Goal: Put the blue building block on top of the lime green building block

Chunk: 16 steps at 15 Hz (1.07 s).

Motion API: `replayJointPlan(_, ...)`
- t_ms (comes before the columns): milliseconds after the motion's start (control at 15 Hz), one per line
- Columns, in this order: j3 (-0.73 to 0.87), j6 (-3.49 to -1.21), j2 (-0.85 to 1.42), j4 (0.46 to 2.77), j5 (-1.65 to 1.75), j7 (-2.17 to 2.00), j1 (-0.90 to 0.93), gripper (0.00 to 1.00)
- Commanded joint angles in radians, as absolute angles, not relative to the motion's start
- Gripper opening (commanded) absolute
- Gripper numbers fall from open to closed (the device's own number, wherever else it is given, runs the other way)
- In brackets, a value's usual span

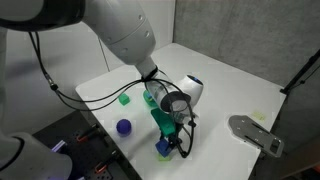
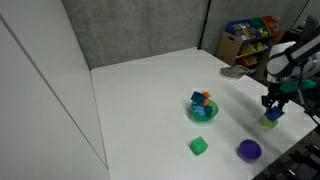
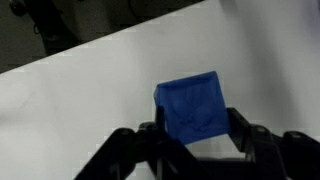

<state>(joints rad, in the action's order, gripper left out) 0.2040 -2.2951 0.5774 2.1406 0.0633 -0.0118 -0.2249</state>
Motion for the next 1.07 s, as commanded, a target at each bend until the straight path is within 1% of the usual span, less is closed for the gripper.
replayJointPlan(0, 0.195, -2.31, 0.561, 2.153, 0.045, 0.019, -0.245, 0.98)
replayJointPlan(67, 0.194, -2.31, 0.557, 2.155, 0.045, 0.021, -0.245, 1.0)
replayJointPlan(333, 0.201, -2.274, 0.53, 2.152, 0.076, -0.01, -0.207, 1.0)
replayJointPlan(1000, 0.134, -2.125, 0.381, 2.085, 0.148, -0.136, 0.002, 1.0)
